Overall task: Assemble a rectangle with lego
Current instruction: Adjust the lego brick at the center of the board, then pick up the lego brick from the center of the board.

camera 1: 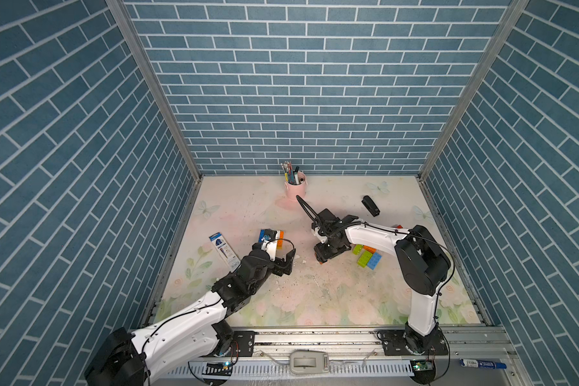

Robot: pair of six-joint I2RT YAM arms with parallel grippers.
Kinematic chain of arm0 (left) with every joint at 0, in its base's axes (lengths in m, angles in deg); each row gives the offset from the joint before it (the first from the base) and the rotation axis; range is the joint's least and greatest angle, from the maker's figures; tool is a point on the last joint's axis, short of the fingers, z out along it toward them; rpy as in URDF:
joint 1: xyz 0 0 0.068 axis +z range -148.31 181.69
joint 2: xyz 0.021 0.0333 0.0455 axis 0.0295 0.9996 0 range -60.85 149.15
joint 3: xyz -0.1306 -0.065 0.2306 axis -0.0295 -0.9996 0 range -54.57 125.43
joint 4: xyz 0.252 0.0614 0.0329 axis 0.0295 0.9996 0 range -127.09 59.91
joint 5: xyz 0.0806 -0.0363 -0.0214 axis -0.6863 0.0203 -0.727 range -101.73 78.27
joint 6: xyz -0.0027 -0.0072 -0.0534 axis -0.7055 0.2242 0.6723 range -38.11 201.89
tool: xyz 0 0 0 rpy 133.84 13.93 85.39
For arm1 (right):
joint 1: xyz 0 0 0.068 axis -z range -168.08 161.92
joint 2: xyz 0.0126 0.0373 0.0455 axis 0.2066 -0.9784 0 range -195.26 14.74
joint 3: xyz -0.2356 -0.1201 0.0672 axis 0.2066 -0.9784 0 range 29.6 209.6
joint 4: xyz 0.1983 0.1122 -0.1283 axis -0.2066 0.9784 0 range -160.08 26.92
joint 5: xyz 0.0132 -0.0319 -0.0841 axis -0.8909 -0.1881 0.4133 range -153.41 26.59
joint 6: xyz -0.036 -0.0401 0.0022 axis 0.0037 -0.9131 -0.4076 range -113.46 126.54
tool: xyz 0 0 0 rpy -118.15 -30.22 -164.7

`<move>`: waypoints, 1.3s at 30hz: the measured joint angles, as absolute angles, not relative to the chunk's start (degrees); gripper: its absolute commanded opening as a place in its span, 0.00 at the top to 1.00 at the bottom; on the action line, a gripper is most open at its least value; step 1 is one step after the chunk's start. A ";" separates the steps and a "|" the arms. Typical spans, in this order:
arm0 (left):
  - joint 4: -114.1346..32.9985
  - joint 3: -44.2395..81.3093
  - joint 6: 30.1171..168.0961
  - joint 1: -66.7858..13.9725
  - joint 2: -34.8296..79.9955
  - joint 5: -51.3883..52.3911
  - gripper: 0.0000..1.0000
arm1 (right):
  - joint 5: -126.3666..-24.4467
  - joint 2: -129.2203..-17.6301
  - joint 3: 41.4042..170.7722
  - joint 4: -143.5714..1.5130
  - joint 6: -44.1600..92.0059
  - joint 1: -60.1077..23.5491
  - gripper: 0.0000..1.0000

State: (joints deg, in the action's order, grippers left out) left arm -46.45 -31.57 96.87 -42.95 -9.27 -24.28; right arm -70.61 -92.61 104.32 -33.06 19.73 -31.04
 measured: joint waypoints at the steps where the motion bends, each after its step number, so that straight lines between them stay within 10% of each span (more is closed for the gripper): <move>1: -46.15 -31.13 96.72 -42.95 -8.66 -24.37 0.05 | -70.74 -90.99 104.12 -32.91 20.19 -30.14 0.44; 9: -44.29 -22.67 95.30 -44.24 3.69 -23.63 0.06 | -65.76 -79.34 101.19 -30.81 27.88 -17.73 0.50; 39: -46.45 -21.58 96.87 -46.32 10.16 -20.61 0.06 | -56.36 -99.78 113.47 -24.47 15.47 -18.51 0.47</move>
State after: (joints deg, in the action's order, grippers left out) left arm -46.45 -21.58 96.87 -46.32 10.16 -20.61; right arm -56.36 -99.78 113.47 -24.47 15.47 -18.51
